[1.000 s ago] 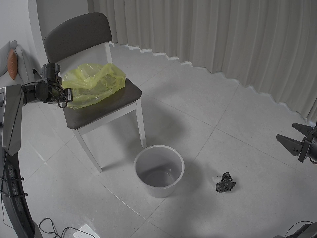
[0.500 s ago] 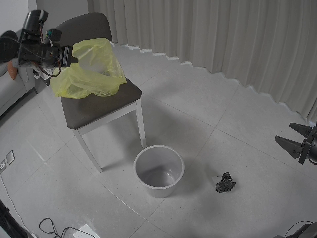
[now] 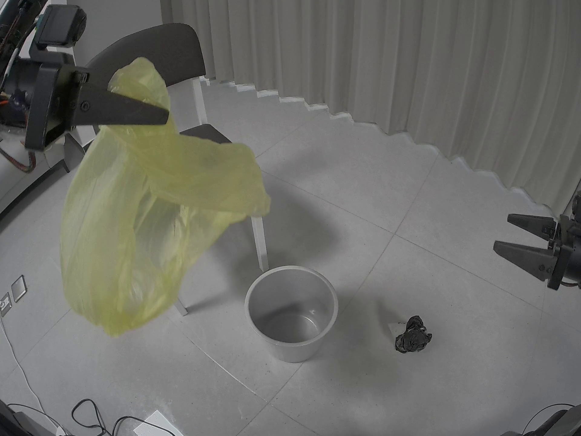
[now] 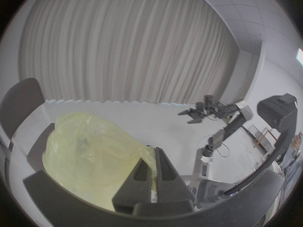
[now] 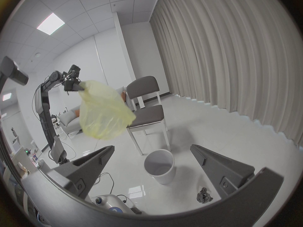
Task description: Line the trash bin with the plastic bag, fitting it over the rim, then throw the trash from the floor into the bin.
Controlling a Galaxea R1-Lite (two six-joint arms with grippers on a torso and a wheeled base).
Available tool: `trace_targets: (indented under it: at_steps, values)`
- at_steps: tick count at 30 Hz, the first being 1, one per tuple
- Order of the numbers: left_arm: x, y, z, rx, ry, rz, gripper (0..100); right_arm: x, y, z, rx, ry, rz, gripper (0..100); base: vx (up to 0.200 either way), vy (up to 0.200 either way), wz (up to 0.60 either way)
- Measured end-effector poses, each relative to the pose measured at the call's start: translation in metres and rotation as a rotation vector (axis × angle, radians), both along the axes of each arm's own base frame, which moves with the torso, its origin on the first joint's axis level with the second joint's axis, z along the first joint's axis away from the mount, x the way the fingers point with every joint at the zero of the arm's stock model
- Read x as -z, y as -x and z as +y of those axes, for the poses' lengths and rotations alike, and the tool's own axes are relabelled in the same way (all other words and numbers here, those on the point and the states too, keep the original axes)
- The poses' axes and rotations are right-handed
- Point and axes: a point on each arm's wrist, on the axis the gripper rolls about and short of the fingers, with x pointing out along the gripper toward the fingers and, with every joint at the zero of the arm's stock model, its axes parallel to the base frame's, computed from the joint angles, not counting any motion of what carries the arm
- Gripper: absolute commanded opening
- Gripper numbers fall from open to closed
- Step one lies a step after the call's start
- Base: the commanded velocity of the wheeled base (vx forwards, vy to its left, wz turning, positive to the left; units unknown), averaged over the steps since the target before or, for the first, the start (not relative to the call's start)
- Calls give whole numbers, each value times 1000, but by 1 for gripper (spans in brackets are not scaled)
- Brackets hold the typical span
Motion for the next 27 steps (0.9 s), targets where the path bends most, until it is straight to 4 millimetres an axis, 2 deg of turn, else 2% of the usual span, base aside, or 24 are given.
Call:
trace_targets:
  at_steps: [3, 8, 16, 22, 27]
  values:
    - [4, 7, -8, 63, -17, 10, 0, -5, -14, 2, -11, -13, 17, 100, 0, 0, 0]
    - [18, 7, -25, 155, -48, 59, 0, -7, -38, 7, -25, -27, 54, 100, 0, 0, 0]
    - [32, 4, -51, 266, -82, 102, 0, 1, -74, 25, -81, -33, 128, 100, 0, 0, 0]
    - [33, 7, -62, 318, -87, 102, 0, 17, -84, 46, -153, -19, 196, 100, 0, 0, 0]
    - [24, 11, -66, 343, -66, 57, 0, 35, -83, 57, -197, 1, 260, 100, 0, 0, 0]
